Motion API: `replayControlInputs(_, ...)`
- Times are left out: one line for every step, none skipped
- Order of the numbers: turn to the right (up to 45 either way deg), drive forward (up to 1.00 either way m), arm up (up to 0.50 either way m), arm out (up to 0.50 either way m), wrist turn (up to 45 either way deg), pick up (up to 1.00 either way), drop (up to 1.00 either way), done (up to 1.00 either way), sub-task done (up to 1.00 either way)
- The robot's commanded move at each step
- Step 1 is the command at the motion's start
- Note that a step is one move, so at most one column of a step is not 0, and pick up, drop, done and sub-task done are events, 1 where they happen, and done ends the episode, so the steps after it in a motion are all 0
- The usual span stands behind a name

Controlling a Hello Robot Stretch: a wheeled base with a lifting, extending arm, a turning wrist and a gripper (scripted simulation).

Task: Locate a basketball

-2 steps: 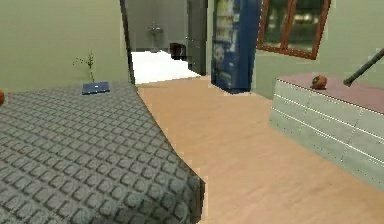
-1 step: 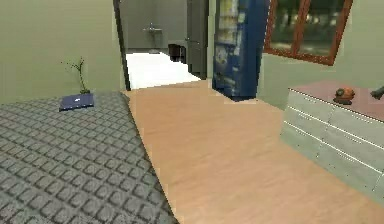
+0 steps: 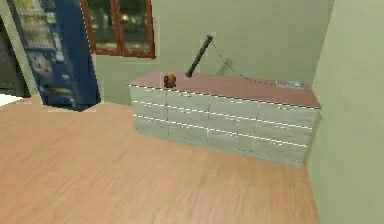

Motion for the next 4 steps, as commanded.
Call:
replayControlInputs(12.0, 0.00, 0.00, 0.00, 0.0, 0.00, 0.00, 0.00, 0.00)
replayControlInputs(0.0, 0.25, 0.00, 0.00, 0.0, 0.00, 0.00, 0.00, 0.00)
replayControlInputs(6.0, 0.00, 0.00, 0.00, 0.0, 0.00, 0.00, 0.00, 0.00)
replayControlInputs(3.0, 0.00, 0.00, 0.00, 0.0, 0.00, 0.00, 0.00, 0.00)
